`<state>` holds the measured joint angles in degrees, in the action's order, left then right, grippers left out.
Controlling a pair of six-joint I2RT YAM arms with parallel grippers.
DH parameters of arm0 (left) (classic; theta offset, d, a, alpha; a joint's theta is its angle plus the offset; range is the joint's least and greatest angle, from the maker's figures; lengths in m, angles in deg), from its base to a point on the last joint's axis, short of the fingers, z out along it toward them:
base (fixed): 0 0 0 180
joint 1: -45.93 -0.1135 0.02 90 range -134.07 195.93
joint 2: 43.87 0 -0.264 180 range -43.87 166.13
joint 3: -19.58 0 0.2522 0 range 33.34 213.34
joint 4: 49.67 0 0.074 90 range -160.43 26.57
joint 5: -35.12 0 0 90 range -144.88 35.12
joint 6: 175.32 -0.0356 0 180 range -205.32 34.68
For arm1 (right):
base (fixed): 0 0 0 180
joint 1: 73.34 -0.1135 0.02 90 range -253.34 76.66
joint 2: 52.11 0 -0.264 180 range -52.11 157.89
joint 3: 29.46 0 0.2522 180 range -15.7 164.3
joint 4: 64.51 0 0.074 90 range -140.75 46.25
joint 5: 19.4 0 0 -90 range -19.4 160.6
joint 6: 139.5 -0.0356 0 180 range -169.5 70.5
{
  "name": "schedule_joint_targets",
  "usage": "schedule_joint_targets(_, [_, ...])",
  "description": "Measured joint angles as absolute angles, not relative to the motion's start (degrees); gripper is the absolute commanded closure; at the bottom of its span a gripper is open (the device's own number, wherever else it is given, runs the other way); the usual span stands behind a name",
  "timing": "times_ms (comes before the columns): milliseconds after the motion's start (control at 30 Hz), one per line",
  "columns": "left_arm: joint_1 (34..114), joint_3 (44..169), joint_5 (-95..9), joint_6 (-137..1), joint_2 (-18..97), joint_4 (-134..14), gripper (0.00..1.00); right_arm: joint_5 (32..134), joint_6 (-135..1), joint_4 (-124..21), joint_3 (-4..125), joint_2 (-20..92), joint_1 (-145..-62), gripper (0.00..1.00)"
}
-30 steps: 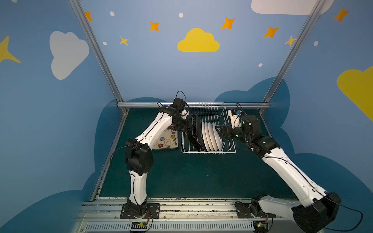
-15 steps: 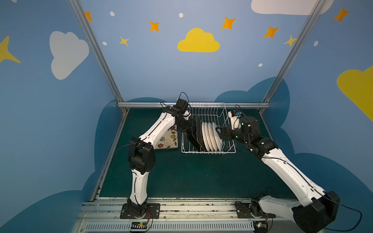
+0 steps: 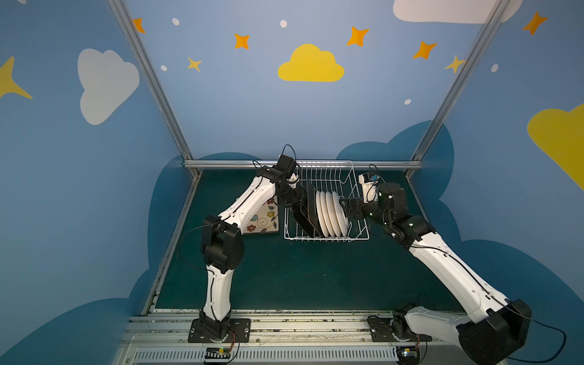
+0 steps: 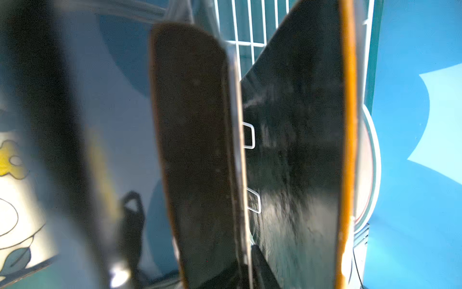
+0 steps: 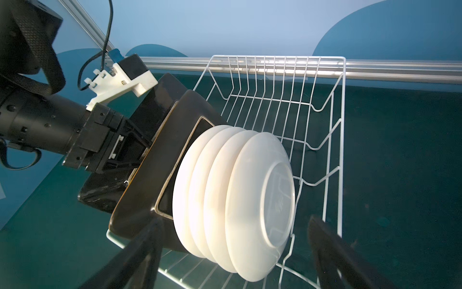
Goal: Unload the plates from the dish rack
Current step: Pick up a plate from the dish rack.
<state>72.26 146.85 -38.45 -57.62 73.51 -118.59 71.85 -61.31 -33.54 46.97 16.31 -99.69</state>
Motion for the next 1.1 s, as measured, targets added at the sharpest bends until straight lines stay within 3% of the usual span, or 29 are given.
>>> schedule_joint_targets(467, [72.37,146.85,-36.99,-53.27,73.51,-117.69,0.83,70.89,-61.75,-33.89,45.66,14.76,-99.19,0.10])
schedule_joint_targets(633, [72.39,146.77,-36.44,-52.15,73.51,-117.14,0.97,70.87,-62.45,-34.04,45.51,14.70,-98.93,0.10])
schedule_joint_targets(1100, [72.41,147.01,-36.42,-51.67,73.46,-117.38,0.97,70.85,-63.41,-34.33,44.96,14.59,-98.55,0.10])
